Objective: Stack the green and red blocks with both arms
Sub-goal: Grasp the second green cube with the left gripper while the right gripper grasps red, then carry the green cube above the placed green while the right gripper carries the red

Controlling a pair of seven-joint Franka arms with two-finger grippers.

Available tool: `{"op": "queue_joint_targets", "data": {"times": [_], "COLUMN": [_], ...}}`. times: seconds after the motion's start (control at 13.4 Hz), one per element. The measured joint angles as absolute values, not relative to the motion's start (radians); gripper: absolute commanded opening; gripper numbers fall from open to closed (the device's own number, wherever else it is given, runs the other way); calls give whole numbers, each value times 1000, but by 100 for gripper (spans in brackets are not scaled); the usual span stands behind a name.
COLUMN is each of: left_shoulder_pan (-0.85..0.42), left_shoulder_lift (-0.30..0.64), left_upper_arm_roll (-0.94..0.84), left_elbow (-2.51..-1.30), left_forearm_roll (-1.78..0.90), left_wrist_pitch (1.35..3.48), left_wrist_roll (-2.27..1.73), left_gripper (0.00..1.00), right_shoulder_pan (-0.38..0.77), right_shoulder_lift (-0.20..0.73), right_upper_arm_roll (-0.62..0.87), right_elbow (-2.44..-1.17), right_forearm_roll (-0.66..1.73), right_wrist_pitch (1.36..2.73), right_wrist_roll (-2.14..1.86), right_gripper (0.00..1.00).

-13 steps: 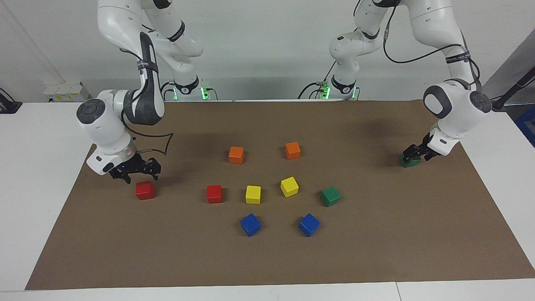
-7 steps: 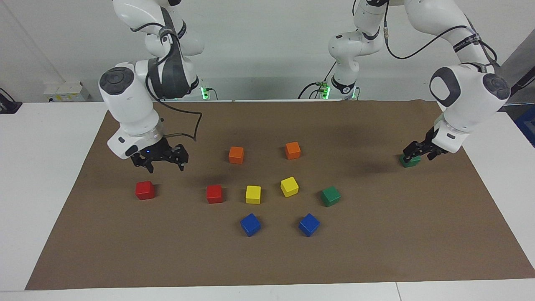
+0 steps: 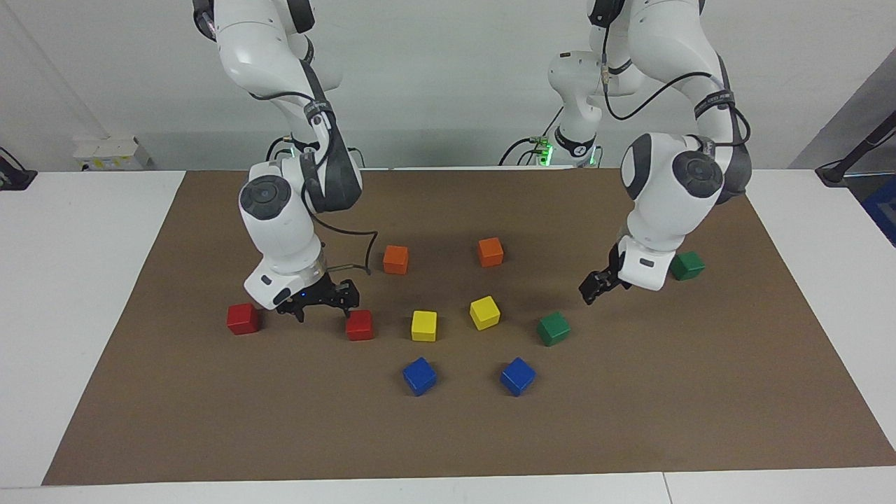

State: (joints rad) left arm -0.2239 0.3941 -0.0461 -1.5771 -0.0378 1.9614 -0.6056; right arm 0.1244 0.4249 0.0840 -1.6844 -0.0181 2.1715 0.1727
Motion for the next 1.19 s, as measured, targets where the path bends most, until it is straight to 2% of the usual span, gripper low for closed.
{"op": "queue_joint_targets", "data": {"times": [0.22, 0.37, 0.67, 1.19], "left_shoulder_pan": [-245, -252, -276, -308], "left_shoulder_lift": [501, 532, 544, 547], "left_upper_arm_roll": [-45, -45, -45, -44], "left_elbow": [-1509, -1500, -1505, -1624], "left_forearm_roll": [-37, -37, -26, -19], "left_wrist_pitch": [2008, 2051, 2076, 2195], "left_wrist_roll": [-676, -702, -716, -751], "left_gripper": [100, 100, 100, 100], "right_shoulder_pan": [155, 177, 186, 205], "right_shoulder_lift": [451, 451, 462, 485], "right_upper_arm_roll": [85, 85, 85, 86], "right_elbow": [-1684, -1682, -1683, -1719], "right_forearm_roll": [-18, -18, -18, -18], "right_wrist_pitch": [2223, 2225, 2245, 2295], "right_wrist_roll": [230, 253, 261, 274], "right_gripper": [98, 98, 98, 95]}}
